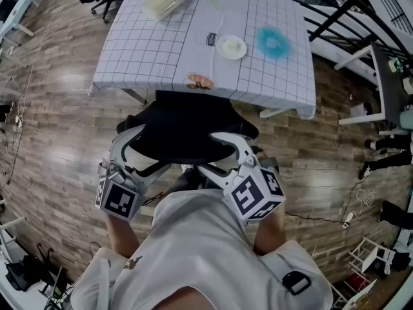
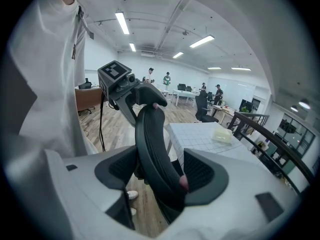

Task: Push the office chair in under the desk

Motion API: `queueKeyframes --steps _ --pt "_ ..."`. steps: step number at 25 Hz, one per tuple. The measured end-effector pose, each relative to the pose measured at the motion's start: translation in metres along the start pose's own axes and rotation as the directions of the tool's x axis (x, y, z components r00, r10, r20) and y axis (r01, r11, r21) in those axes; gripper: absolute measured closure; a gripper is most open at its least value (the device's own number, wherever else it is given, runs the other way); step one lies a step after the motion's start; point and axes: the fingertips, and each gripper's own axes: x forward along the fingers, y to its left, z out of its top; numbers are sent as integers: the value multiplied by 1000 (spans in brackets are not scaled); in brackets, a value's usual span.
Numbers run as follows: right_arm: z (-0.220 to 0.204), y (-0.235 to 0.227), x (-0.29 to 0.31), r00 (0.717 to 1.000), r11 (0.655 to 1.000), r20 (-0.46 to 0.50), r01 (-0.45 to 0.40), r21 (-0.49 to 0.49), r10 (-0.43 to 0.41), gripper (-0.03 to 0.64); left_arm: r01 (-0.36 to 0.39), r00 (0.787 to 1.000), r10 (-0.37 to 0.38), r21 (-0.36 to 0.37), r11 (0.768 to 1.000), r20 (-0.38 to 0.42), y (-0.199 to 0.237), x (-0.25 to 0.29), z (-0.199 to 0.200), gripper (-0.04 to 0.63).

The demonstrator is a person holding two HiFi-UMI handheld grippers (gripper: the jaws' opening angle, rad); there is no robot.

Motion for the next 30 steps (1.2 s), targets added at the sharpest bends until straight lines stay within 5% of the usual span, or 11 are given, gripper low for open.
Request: queueKeyframes --steps 30 --pt "18 -44 32 1000 1000 -10 9 21 -9 319 27 999 -27 14 1000 18 55 15 -13 176"
